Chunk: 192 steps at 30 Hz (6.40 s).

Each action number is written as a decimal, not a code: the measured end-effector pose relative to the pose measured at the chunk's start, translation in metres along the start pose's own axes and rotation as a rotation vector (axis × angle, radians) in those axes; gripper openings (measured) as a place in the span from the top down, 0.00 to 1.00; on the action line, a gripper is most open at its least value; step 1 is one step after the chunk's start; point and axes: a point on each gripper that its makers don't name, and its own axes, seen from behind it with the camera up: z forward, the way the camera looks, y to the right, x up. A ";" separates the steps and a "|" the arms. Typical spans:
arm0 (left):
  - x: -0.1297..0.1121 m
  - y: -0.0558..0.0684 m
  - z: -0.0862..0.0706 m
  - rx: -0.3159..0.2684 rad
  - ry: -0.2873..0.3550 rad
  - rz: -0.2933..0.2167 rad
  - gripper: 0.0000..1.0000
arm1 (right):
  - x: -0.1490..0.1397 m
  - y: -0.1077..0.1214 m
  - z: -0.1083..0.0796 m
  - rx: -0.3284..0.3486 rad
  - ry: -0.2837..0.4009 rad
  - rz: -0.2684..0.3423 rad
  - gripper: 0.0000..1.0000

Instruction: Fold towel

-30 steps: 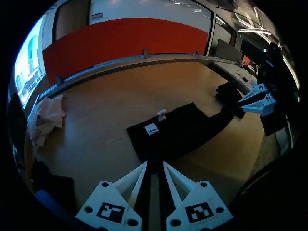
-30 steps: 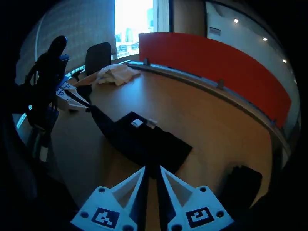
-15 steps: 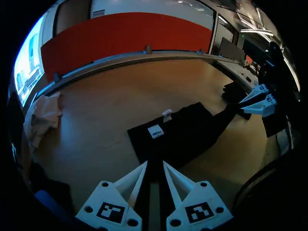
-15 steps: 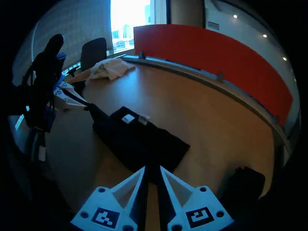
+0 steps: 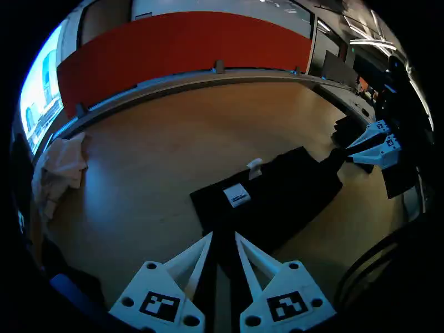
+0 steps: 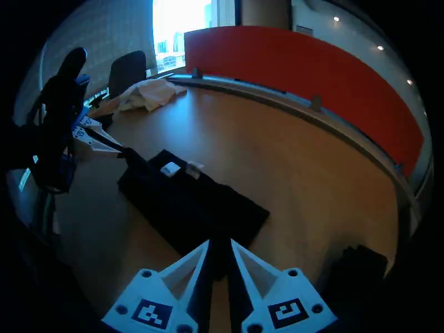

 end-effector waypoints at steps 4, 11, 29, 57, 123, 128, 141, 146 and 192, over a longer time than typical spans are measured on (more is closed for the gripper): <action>-0.001 -0.002 0.008 0.004 -0.003 -0.004 0.88 | -0.002 0.004 0.009 -0.004 -0.008 0.005 0.87; -0.001 -0.004 0.017 0.001 -0.005 0.003 0.88 | -0.004 0.008 0.017 -0.014 -0.015 0.019 0.87; -0.001 -0.018 0.049 0.040 -0.018 -0.002 0.86 | -0.004 0.020 0.049 -0.053 -0.016 0.060 0.86; 0.016 -0.060 0.051 0.183 0.019 -0.032 0.06 | 0.010 0.064 0.057 -0.238 0.024 0.061 0.04; -0.063 -0.043 -0.050 0.261 0.034 -0.205 0.06 | -0.042 0.008 0.008 -0.046 -0.021 -0.049 0.04; -0.068 -0.047 -0.057 0.275 0.036 -0.213 0.06 | -0.045 0.008 0.011 -0.029 -0.035 -0.062 0.04; -0.085 -0.050 -0.070 0.294 0.024 -0.231 0.06 | -0.073 0.006 0.024 0.010 -0.107 -0.074 0.16; -0.090 -0.050 -0.073 0.297 0.020 -0.242 0.06 | -0.076 0.005 0.022 0.019 -0.119 -0.083 0.26; -0.093 -0.056 -0.088 0.310 0.026 -0.242 0.06 | 0.020 -0.017 0.005 0.019 -0.013 -0.208 0.96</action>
